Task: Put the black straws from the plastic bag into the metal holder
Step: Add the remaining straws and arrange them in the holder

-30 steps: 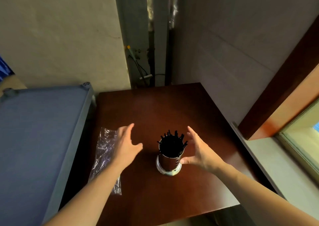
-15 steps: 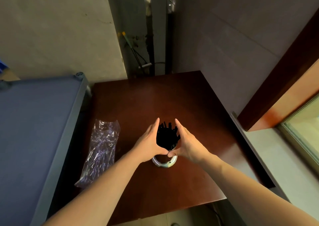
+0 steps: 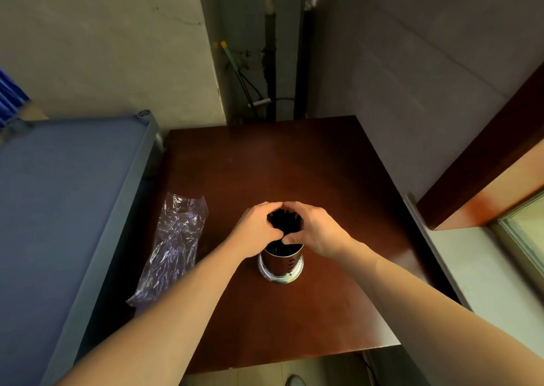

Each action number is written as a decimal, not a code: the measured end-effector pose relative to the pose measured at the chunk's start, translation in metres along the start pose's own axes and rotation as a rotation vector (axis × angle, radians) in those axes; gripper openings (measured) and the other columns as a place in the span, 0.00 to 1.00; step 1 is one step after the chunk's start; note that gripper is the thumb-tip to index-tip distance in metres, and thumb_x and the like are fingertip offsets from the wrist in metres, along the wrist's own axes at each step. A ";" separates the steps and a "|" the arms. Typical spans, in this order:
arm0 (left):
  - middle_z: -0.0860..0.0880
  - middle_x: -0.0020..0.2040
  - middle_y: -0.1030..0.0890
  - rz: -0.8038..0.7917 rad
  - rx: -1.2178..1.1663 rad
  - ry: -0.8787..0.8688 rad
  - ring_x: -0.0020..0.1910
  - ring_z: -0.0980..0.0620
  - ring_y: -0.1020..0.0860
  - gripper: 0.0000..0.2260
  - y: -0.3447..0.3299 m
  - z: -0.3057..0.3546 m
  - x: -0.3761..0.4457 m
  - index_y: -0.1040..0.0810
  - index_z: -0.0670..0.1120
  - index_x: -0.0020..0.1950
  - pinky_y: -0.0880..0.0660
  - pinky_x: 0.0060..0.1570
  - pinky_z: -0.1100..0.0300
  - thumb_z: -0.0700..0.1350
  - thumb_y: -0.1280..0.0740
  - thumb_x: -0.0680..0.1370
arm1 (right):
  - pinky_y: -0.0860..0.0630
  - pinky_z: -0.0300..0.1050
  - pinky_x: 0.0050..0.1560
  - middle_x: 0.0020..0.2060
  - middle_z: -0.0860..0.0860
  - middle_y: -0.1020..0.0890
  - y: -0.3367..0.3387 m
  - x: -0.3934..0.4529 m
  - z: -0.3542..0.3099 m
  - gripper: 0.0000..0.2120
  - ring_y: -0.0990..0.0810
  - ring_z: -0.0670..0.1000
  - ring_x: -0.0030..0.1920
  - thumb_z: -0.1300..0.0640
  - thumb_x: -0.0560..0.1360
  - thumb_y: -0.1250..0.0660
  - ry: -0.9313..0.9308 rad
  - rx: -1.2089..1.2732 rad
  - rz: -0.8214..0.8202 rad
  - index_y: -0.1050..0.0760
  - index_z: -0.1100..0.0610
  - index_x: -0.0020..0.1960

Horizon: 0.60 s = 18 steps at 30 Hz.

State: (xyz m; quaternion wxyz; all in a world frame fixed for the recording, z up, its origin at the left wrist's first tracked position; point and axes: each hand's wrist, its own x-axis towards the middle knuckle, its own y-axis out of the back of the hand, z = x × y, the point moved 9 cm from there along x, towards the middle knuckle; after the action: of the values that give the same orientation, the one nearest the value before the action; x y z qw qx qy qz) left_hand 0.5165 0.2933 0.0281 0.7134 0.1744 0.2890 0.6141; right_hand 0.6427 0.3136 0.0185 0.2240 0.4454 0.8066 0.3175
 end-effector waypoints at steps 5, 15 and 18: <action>0.50 0.42 0.13 0.001 -0.033 0.049 0.44 0.52 0.15 0.19 0.004 -0.005 0.004 0.16 0.50 0.61 0.17 0.50 0.54 0.38 0.27 0.72 | 0.25 0.30 0.39 0.43 0.43 0.20 0.009 0.002 0.006 0.21 0.19 0.44 0.43 0.55 0.71 0.23 -0.011 0.023 0.016 0.25 0.52 0.61; 0.44 0.37 0.13 0.007 -0.086 0.064 0.38 0.49 0.14 0.15 0.015 0.011 0.011 0.16 0.46 0.60 0.16 0.48 0.55 0.38 0.27 0.74 | 0.26 0.30 0.36 0.42 0.44 0.19 0.025 0.007 0.007 0.12 0.19 0.42 0.41 0.53 0.72 0.25 -0.040 0.066 0.045 0.21 0.50 0.54; 0.44 0.39 0.13 0.004 -0.094 0.086 0.37 0.49 0.14 0.16 0.015 0.008 0.014 0.18 0.45 0.64 0.16 0.48 0.55 0.39 0.27 0.75 | 0.27 0.31 0.38 0.43 0.44 0.19 0.026 0.010 0.007 0.11 0.20 0.42 0.42 0.53 0.73 0.25 -0.049 0.074 0.034 0.21 0.50 0.54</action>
State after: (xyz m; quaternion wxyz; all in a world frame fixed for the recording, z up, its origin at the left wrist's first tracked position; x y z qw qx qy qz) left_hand 0.5106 0.3106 0.0407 0.7066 0.1145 0.2900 0.6353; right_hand 0.6573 0.3348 0.0316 0.2218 0.4746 0.8044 0.2802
